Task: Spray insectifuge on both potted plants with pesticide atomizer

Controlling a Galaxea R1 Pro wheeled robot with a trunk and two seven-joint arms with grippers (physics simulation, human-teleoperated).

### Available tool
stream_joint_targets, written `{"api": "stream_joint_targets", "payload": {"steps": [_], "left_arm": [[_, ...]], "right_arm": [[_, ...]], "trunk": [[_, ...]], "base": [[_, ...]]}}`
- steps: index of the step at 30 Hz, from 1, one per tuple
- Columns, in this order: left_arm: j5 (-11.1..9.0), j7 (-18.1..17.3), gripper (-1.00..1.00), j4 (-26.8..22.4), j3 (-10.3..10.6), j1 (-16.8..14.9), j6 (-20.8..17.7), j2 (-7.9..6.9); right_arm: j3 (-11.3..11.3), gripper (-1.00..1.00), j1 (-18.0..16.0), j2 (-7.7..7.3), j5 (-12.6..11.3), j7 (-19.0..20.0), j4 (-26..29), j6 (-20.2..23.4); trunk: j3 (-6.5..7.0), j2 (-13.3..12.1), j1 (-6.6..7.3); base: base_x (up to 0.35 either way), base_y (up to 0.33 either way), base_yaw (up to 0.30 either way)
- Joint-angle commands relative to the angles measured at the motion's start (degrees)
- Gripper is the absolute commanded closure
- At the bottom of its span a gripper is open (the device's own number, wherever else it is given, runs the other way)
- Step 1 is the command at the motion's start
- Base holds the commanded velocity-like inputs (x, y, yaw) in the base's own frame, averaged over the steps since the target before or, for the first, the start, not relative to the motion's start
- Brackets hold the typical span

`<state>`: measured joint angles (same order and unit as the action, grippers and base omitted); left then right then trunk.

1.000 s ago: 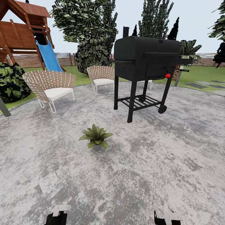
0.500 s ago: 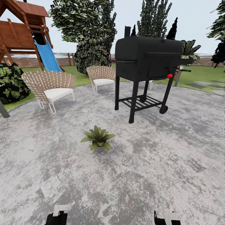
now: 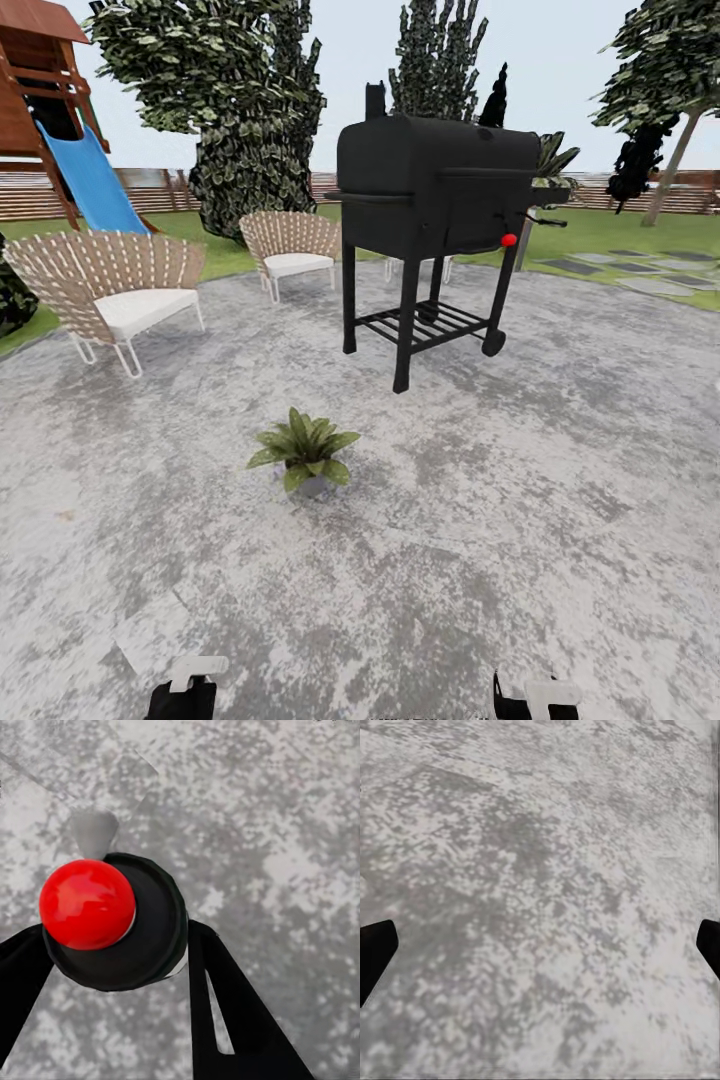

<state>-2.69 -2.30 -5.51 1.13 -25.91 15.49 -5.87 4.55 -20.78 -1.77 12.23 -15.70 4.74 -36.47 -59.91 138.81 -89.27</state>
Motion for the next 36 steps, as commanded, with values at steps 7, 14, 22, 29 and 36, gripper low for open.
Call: {"api": "stream_joint_targets", "payload": {"steps": [7, 14, 22, 29, 36], "left_arm": [[-0.22, -0.28, 1.0, 0.06, 0.17, -0.01, 0.16, -0.02], [-0.21, -0.25, 1.0, 0.06, 0.19, -0.01, 0.16, -0.02], [-0.21, -0.25, 1.0, 0.06, 0.19, -0.01, 0.16, -0.02], [-0.18, -0.33, 1.0, -0.03, 0.19, -0.01, 0.16, -0.01], [-0.14, -0.33, 1.0, -0.03, 0.21, -0.01, 0.16, -0.02]], "right_arm": [[0.45, -1.0, -0.05, 0.03, 0.61, -0.2, -0.08, -0.18], [0.4, -1.0, -0.05, 0.06, 0.61, -0.2, -0.08, -0.18], [0.37, -1.0, -0.05, 0.1, 0.61, -0.17, -0.08, -0.18], [0.39, -1.0, -0.05, 0.1, 0.61, -0.14, -0.08, -0.18], [0.38, -1.0, -0.05, 0.1, 0.61, -0.13, -0.08, -0.18]], "trunk": [[-0.05, 0.02, 0.01], [-0.05, 0.02, 0.01], [-0.05, 0.02, 0.01], [-0.05, 0.02, 0.01], [0.31, -0.78, 0.45]], "base": [[-0.11, 0.299, -0.265], [-0.141, 0.222, -0.265], [-0.008, 0.01, -0.264], [0.0, 0.0, -0.265], [0.0, 0.0, -0.265]]}}
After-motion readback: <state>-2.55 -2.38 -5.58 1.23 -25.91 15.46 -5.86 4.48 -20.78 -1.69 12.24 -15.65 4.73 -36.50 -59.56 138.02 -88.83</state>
